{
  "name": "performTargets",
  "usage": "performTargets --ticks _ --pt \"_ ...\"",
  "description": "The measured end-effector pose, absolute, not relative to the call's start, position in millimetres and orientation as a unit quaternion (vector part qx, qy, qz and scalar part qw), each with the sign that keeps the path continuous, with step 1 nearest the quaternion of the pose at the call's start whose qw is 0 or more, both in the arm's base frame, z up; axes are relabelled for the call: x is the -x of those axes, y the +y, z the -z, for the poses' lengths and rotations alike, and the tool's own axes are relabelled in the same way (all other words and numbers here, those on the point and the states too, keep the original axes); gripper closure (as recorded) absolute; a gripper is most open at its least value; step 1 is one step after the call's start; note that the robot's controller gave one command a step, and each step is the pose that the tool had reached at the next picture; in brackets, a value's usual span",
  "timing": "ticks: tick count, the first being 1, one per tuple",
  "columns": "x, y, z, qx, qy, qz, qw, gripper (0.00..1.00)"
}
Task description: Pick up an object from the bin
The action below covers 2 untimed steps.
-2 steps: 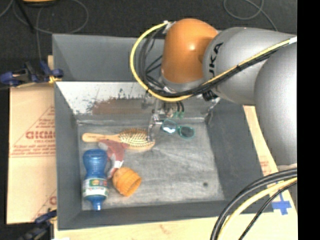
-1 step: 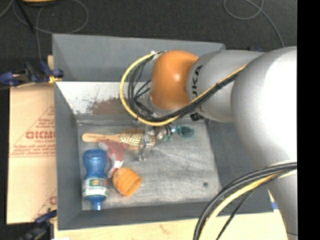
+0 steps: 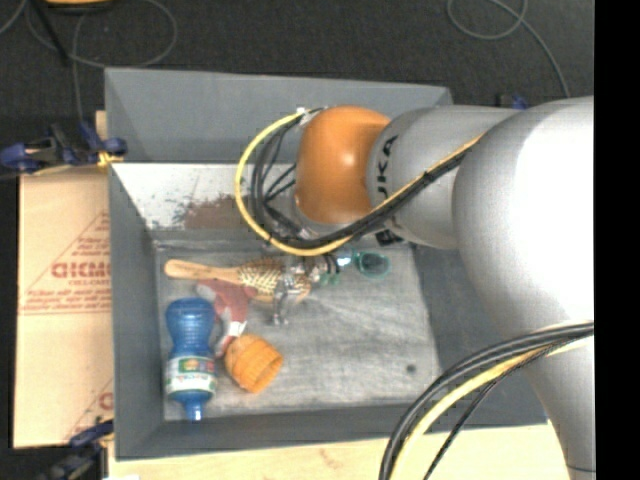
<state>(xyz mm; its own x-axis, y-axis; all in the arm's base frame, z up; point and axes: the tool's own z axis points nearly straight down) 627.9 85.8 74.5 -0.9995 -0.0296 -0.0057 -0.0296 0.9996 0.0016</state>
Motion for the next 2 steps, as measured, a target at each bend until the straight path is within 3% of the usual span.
performTargets --ticks 1,2 --pt "-627.4 89 -94 0.11 0.994 0.0 0.003 0.0" --pt "-617.7 137 -82 0.01 1.0 -0.001 0.002 0.0"
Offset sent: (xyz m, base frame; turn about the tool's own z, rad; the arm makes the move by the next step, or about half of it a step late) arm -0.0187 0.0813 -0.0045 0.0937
